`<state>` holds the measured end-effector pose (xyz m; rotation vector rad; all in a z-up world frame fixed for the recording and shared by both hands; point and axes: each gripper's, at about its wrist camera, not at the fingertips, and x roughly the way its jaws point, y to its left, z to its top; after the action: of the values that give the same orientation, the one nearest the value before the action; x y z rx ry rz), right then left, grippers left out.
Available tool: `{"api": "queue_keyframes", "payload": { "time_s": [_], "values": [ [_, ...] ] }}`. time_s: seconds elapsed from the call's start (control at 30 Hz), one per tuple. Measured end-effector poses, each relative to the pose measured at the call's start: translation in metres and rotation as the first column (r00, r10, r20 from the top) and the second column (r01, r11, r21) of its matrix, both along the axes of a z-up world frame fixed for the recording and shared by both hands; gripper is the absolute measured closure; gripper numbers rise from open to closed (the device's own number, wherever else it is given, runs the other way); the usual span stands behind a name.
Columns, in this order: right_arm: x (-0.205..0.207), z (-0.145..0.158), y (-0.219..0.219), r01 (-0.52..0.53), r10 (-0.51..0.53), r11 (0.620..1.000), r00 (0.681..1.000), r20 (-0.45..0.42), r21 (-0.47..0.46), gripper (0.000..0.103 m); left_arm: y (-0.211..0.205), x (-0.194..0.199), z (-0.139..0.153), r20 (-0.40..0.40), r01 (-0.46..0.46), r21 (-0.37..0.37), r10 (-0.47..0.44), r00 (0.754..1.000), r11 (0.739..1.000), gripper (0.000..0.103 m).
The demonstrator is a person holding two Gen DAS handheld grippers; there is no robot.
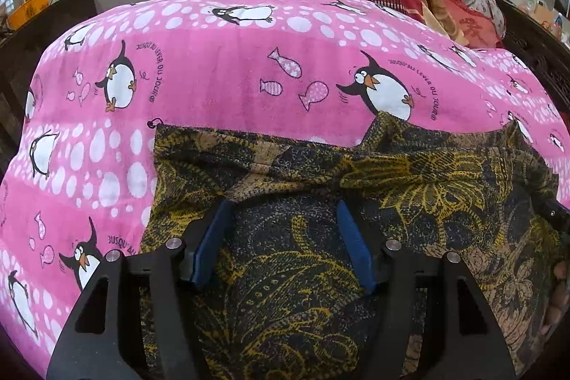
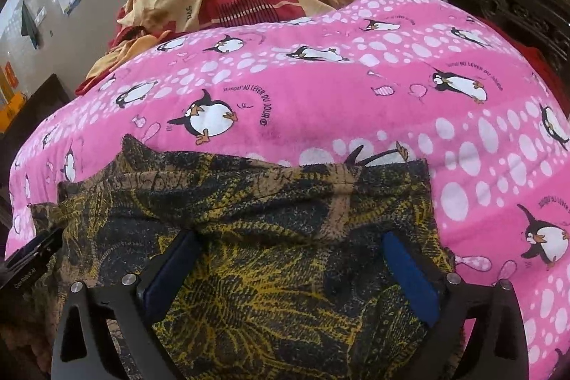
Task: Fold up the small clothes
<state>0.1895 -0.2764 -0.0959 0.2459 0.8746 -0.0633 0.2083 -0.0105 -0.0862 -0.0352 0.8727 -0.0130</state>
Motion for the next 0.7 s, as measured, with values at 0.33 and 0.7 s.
{"api": "queue_keyframes", "payload": {
  "time_s": [0.33,0.7],
  "values": [
    [0.003,0.0,0.009,0.0,-0.002,0.997,1.0,-0.03,-0.073,0.0,0.008,-0.005,0.004,-0.018,0.019,-0.037,-0.019,1.0,0.999,0.024],
    [-0.011,0.041,0.002,0.067,-0.067,0.992,0.998,-0.001,-0.108,0.001,0.007,-0.001,0.003,-0.019,0.049,-0.075,-0.05,0.999,0.996,0.015]
  ]
}}
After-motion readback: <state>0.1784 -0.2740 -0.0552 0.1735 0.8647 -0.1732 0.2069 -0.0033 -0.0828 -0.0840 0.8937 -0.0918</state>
